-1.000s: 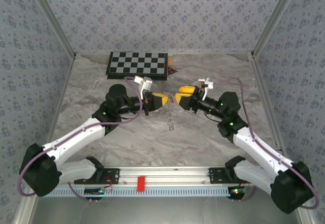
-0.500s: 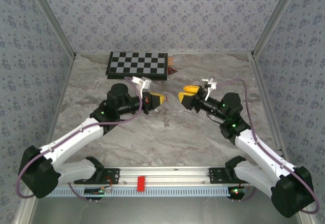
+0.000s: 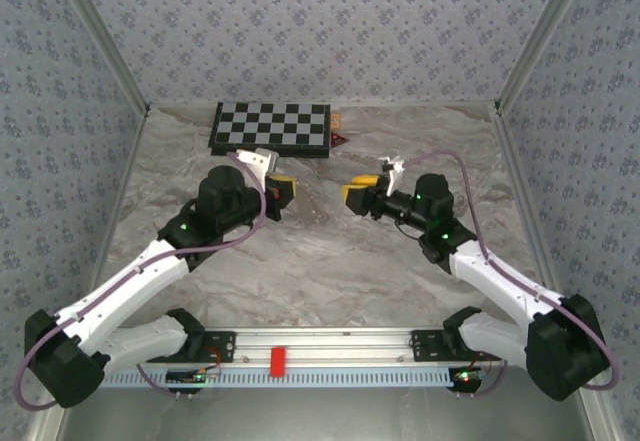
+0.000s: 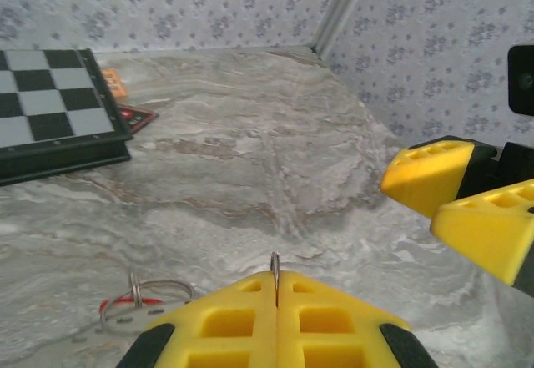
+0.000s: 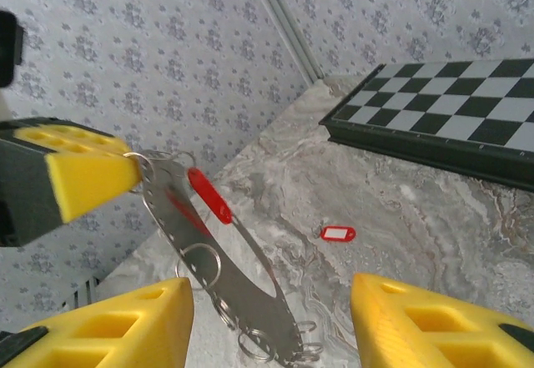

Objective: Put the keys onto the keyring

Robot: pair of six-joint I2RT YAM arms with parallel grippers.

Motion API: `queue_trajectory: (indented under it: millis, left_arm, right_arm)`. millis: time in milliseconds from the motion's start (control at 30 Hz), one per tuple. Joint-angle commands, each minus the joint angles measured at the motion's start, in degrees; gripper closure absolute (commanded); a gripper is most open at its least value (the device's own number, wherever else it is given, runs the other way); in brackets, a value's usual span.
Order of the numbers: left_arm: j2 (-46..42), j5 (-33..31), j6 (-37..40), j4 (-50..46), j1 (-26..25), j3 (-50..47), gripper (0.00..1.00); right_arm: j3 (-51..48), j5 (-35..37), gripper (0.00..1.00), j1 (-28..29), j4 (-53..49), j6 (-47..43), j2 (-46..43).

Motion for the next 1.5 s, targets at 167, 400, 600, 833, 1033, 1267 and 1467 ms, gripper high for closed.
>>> queue_trajectory:
  millis: [167,400,600,833,1033,1267,1467]
  left_arm:
    - [-9.02,-13.81,6.76,-7.70,0.42,-0.21,1.00]
    - [-17.04,-22.74,5.79,-12.87,0.41,-0.98,1.00]
    - [-21.93,-24.74,4.82,-16.52,0.35,-1.37,1.00]
    - [-25.97,-24.91,4.40,-16.99,0.28,-2.67,1.00]
    - [-26.07,-24.49,4.17,-17.32,0.17,-2.86,1.00]
    - [-26.03,-23.59,4.27,-17.07,0.18,-3.02,1.00]
    - [-25.90,-22.93,4.35,-16.60,0.18,-3.12,1.00]
  right_arm:
    - [9.28,3.08,0.54,4.96,-2.76,-5.37,12.98]
    - [22.13,-0.39,0.69,8.40,-3.45,-3.06,32.21]
    - [36.62,0.04,0.77,11.08,-7.09,0.86,48.45]
    - [54.33,2.03,0.89,13.94,-16.92,4.47,64.78]
    - [64.79,8.73,1.00,16.35,-26.57,4.73,72.59]
    - [70.99,12.21,1.00,17.01,-32.15,5.49,77.40]
    - [70.24,12.85,1.00,16.83,-33.62,5.38,77.72]
